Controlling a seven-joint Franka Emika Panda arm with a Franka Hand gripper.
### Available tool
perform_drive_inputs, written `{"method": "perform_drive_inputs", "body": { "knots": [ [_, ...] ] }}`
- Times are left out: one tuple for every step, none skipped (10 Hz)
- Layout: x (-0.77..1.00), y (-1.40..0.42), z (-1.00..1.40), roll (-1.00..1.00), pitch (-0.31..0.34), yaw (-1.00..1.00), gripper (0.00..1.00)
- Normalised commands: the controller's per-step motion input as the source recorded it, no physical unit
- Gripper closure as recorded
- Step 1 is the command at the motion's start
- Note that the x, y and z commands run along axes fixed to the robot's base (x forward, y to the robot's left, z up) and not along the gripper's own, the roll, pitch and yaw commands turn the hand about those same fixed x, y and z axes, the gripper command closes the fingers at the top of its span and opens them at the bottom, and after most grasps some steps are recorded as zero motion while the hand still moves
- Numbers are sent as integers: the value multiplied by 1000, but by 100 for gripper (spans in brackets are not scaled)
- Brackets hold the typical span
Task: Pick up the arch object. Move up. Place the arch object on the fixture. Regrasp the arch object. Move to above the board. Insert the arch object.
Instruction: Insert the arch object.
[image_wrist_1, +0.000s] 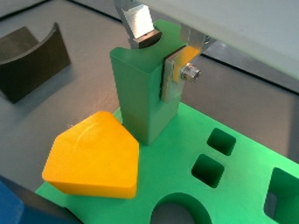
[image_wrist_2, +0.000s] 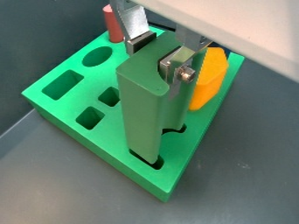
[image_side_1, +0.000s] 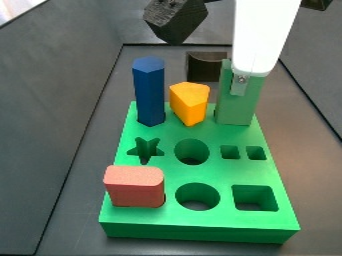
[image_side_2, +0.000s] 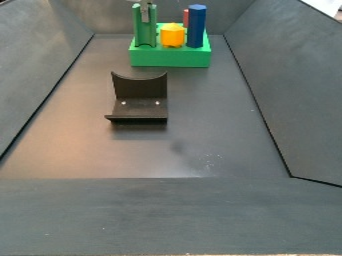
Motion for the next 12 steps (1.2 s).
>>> {"method": "perform_drive_inputs", "body": {
  "knots": [
    [0,0,0,334,256,317,100],
    [146,0,0,379,371,289,100],
    [443,0,0,274,424,149,100],
    [646,0,-14,139,364,0,100],
    [569,0,-57,97,266,0,100],
    [366,0,-109,123,246,0,100],
    [237,-51,-120,91,133,0,100],
    [180,-31,-149,73,83,34,100],
    [40,-14,-109,99,140,20,100],
    [0,-3,-106,37,63,0,100],
    [0,0,-209,0,13,0,100],
    [-80,0,-283,0,0,-20,100]
  ]
}}
